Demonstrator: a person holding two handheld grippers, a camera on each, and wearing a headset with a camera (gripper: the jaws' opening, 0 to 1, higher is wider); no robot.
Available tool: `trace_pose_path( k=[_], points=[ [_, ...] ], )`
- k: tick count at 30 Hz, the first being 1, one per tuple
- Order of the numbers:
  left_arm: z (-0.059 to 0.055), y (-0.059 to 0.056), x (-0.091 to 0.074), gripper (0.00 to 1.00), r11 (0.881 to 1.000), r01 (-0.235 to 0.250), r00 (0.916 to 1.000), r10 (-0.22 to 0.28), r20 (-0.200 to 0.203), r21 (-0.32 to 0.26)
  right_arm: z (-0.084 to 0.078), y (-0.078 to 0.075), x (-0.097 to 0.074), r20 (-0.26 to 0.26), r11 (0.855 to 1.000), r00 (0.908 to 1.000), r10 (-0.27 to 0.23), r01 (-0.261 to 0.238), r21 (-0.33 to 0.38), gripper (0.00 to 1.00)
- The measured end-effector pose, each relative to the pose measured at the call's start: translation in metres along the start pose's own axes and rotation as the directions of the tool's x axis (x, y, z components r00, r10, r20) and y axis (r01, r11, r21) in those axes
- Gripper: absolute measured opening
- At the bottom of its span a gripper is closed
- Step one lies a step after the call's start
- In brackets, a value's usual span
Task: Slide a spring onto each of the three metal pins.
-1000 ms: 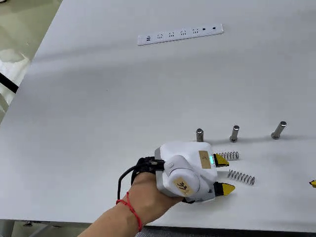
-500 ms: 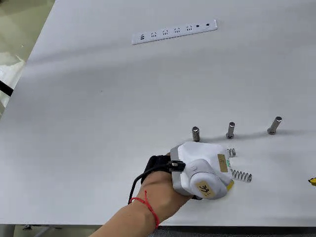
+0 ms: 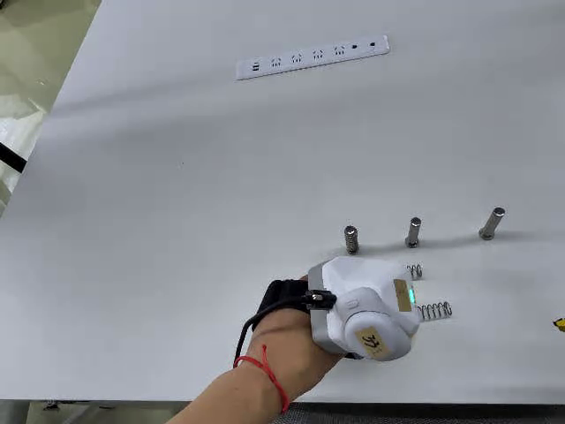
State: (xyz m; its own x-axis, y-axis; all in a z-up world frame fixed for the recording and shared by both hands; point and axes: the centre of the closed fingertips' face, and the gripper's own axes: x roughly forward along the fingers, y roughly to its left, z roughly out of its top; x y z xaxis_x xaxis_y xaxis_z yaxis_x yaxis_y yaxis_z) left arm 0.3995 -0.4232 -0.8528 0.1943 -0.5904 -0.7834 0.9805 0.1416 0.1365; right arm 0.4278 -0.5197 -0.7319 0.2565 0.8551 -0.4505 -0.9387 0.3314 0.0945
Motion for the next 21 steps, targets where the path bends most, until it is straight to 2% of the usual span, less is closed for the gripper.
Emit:
trace_pose_path(
  k=[5,15,21],
  points=[
    [-0.001,-0.002,-0.001,0.11,1.0,0.005,1.0,-0.005,-0.001,-0.009,-0.002,0.002,0.001,-0.001,1.0,1.0,0.002,-0.002,0.007,0.8],
    [0.002,-0.005,-0.006,0.1,0.999,0.006,0.9997,-0.005,0.025,-0.035,-0.012,0.0,-0.002,-0.021,1.0,0.9998,0.002,-0.002,0.01,0.82],
    [0.013,-0.004,-0.015,0.1,0.998,-0.001,0.9969,0.006,0.078,-0.064,-0.008,0.002,-0.002,-0.018,1.0,0.9998,0.001,-0.001,0.009,0.82]
  ],
)
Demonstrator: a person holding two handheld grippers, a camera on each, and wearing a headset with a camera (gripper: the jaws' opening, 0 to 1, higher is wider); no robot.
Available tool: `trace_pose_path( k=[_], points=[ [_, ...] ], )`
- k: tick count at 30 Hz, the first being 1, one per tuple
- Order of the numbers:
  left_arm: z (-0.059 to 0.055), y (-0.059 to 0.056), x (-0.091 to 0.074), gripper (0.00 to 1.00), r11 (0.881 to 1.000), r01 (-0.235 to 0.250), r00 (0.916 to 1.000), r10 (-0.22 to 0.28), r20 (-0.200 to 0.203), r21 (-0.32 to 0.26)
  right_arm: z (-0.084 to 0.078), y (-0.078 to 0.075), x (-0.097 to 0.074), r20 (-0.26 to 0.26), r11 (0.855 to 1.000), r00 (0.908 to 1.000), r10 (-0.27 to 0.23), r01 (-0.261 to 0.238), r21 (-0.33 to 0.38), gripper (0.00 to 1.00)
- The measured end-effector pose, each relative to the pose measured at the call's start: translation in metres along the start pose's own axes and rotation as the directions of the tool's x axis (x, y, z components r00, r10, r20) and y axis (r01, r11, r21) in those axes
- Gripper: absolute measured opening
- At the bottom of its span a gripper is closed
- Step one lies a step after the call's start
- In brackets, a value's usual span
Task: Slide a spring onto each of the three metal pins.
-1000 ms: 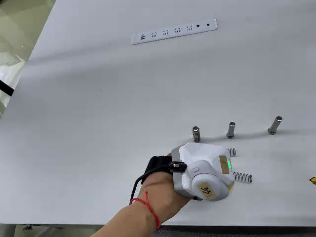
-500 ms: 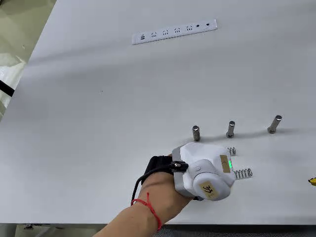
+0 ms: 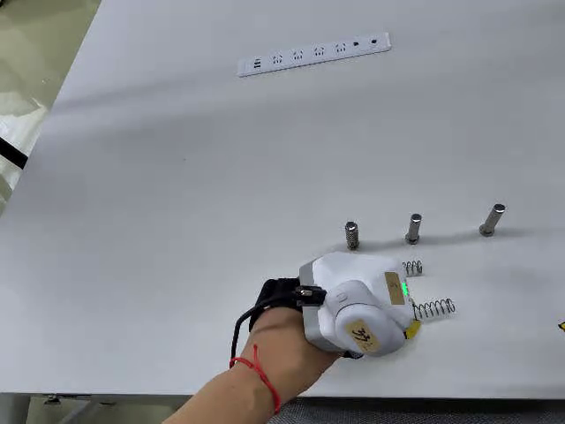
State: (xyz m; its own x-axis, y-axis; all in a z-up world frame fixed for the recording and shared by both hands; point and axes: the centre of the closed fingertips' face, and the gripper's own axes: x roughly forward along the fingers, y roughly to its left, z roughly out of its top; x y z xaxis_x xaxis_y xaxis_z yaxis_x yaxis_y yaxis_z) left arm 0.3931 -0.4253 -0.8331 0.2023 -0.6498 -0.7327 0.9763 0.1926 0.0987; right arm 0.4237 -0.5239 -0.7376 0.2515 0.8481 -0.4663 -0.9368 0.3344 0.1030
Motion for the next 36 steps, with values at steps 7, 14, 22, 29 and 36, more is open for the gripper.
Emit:
trace_pose_path(
  k=[7,14,22,29,36],
  points=[
    [0.02,0.003,-0.017,0.1,0.999,-0.027,0.9953,0.031,0.092,-0.046,0.01,0.005,0.003,0.022,1.0,0.9997,0.009,-0.009,0.011,0.8],
    [0.049,0.01,-0.041,0.1,0.992,-0.055,0.9737,0.078,0.214,-0.112,0.03,0.01,0.011,0.078,0.995,0.9969,0.007,-0.014,0.095,0.68],
    [0.083,0.02,-0.069,0.1,0.981,-0.077,0.9274,0.136,0.349,-0.178,0.056,0.016,0.022,0.192,0.961,0.9814,-0.002,-0.051,0.271,0.47],
    [0.102,0.025,-0.084,0.1,0.974,-0.082,0.8926,0.166,0.419,-0.211,0.077,0.02,0.025,0.306,0.907,0.9519,-0.002,-0.127,0.402,0.3],
    [0.111,0.027,-0.091,0.1,0.97,-0.084,0.8718,0.182,0.455,-0.227,0.083,0.025,0.027,0.325,0.899,0.9455,0.013,-0.153,0.409,0.23]
  ],
)
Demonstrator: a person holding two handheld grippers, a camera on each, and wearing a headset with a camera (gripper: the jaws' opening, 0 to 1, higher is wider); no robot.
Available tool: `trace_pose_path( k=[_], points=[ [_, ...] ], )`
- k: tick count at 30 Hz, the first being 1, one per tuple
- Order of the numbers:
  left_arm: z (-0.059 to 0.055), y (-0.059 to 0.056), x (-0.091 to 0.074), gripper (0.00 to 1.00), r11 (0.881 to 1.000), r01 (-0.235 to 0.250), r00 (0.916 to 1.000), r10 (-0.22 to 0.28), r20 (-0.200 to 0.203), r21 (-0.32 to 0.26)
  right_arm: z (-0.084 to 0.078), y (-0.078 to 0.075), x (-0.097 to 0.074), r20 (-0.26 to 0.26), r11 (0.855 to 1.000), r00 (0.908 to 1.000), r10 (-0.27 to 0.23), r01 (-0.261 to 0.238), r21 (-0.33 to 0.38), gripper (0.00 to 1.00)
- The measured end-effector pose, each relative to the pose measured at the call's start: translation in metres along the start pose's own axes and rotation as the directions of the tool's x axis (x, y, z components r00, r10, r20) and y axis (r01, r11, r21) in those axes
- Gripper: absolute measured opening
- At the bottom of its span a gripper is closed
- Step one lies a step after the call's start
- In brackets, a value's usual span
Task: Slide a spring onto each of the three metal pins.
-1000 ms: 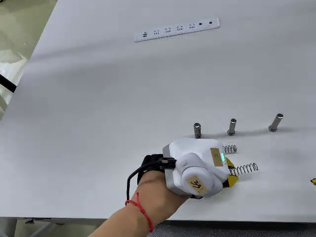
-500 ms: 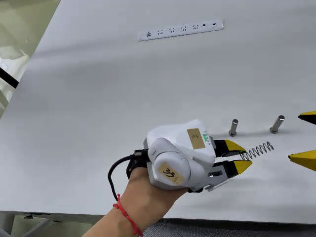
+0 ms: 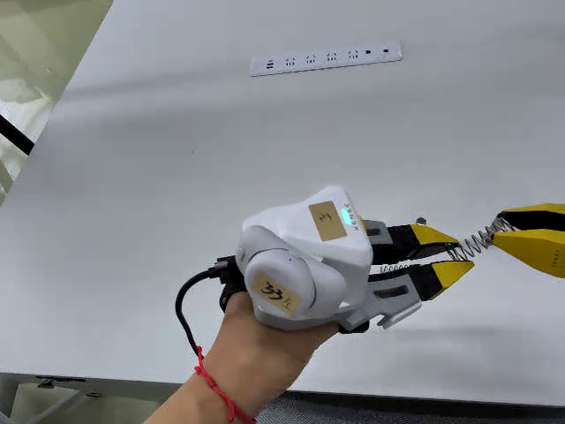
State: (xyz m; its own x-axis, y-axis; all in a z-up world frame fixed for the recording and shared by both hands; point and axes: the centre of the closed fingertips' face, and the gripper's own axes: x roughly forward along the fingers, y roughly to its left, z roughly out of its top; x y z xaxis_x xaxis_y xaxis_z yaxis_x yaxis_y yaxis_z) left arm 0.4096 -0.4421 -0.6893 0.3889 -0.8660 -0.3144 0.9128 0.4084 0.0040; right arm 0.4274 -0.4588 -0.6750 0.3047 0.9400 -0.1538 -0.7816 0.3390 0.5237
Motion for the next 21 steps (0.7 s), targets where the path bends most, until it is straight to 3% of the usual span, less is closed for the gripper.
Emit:
trace_pose_path(
  k=[10,21],
  points=[
    [0.005,-0.001,0.0,0.1,1.0,-0.001,0.9998,0.002,0.02,-0.007,0.004,0.002,-0.002,0.014,1.0,0.9999,0.01,-0.01,0.006,0.14],
    [0.004,-0.004,0.0,0.1,1.0,0.005,0.9998,-0.004,0.019,-0.015,0.005,0.016,0.002,-0.046,0.994,0.9989,0.011,-0.016,-0.108,0.13]
  ],
)
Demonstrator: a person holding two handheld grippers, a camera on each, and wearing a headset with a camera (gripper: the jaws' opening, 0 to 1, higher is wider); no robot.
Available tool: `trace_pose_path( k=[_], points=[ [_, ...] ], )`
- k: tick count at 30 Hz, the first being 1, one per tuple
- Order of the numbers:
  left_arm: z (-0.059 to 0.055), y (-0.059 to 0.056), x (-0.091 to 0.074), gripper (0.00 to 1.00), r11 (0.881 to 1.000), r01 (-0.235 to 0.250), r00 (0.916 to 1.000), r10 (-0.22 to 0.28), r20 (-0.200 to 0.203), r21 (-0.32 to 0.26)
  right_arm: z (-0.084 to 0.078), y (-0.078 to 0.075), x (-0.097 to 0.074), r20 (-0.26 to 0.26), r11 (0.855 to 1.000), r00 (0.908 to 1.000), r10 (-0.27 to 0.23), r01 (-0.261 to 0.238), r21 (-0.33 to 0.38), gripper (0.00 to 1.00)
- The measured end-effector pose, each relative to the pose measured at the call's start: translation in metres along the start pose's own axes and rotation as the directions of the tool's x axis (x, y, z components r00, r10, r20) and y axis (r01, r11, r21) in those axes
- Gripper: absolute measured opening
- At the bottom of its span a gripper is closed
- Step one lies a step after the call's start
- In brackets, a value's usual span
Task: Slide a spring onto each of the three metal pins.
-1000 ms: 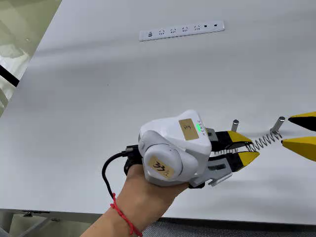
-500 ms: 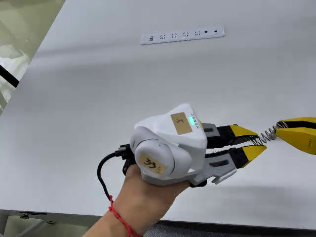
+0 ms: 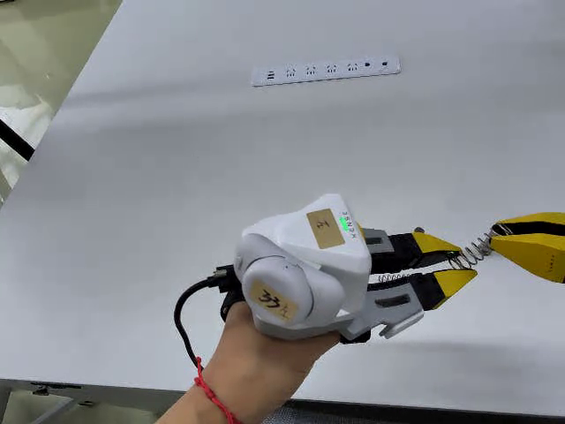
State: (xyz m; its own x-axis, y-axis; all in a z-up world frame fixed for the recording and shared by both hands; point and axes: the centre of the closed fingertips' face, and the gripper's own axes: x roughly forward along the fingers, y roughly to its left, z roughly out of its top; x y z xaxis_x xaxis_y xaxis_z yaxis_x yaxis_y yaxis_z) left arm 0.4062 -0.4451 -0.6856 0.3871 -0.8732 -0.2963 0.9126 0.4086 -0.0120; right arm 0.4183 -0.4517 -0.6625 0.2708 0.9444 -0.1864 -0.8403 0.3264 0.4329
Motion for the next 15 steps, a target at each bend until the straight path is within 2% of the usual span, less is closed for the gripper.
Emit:
trace_pose_path(
  k=[7,15],
  points=[
    [-0.002,-0.003,0.001,0.1,1.0,0.006,1.0,-0.006,-0.002,-0.005,0.001,0.008,0.002,-0.042,0.998,0.9991,0.005,-0.008,-0.067,0.12],
    [-0.004,-0.005,0.002,0.1,1.0,0.014,0.9999,-0.014,-0.008,-0.005,0.001,0.016,0.005,-0.113,0.987,0.9936,0.008,-0.026,-0.16,0.12]
  ],
)
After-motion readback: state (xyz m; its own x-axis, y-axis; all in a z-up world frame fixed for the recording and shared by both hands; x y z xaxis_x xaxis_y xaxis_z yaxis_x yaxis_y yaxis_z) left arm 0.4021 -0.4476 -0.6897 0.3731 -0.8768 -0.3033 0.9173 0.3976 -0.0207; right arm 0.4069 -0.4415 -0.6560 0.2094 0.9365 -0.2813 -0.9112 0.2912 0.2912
